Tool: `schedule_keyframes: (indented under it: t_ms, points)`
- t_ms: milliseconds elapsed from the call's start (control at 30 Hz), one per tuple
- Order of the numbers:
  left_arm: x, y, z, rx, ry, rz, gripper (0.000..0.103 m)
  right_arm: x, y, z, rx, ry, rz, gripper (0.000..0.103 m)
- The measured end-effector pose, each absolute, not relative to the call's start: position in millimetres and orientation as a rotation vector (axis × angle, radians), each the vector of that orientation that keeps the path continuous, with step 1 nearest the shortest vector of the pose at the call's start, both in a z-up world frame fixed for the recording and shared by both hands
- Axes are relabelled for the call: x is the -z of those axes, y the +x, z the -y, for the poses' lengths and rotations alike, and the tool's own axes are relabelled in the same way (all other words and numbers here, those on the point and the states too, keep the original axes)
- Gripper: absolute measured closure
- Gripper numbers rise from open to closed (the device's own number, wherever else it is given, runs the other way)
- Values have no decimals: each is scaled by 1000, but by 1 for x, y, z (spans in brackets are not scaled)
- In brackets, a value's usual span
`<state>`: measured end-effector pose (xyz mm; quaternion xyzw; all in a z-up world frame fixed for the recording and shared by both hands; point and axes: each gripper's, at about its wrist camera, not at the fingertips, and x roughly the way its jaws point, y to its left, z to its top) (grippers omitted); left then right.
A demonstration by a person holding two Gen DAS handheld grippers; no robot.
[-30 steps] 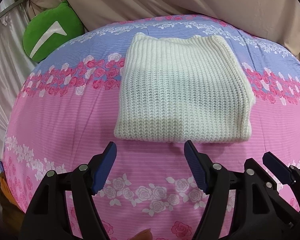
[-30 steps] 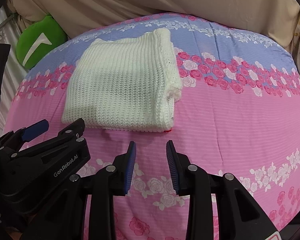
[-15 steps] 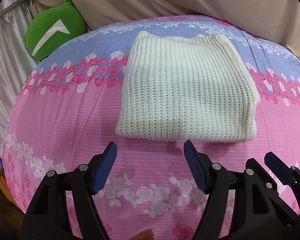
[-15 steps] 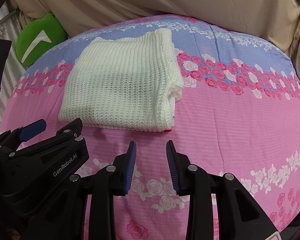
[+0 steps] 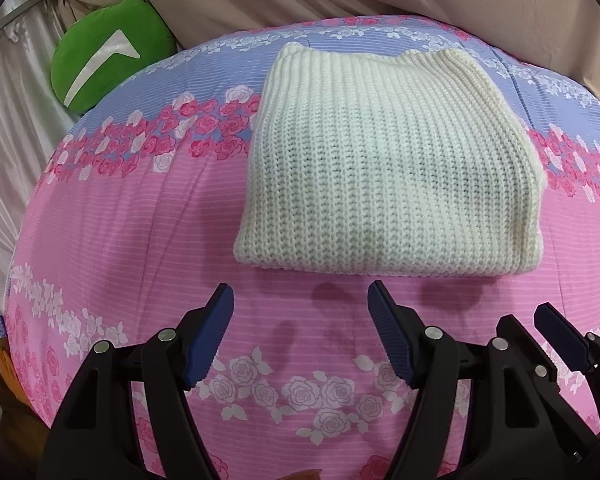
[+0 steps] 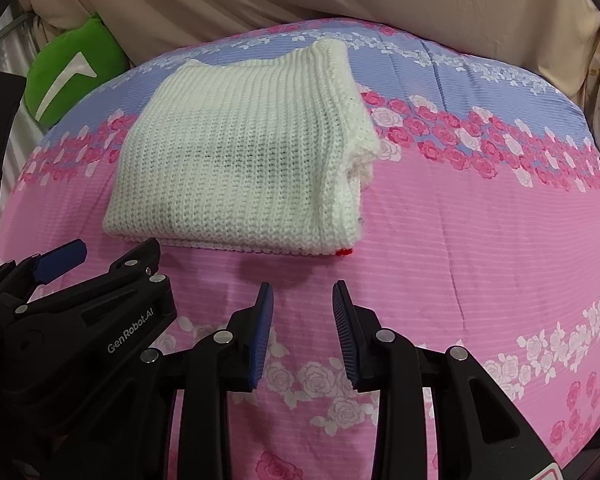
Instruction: Fold small clothes
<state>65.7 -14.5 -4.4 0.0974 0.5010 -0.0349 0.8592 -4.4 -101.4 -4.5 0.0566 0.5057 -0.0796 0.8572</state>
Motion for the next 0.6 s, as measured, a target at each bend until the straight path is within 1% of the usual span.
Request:
schedule_keyframes:
  t_ms: [67, 167, 600]
  points:
    - [5, 67, 14, 76, 202, -1056, 35, 5, -4, 102, 170, 120, -1062, 71]
    - [6, 67, 15, 60, 216, -1050, 29, 6, -5, 102, 175, 122, -1062, 71]
    - [12, 69, 14, 76, 198, -1050, 29, 10, -5, 100, 196, 105, -1046, 71]
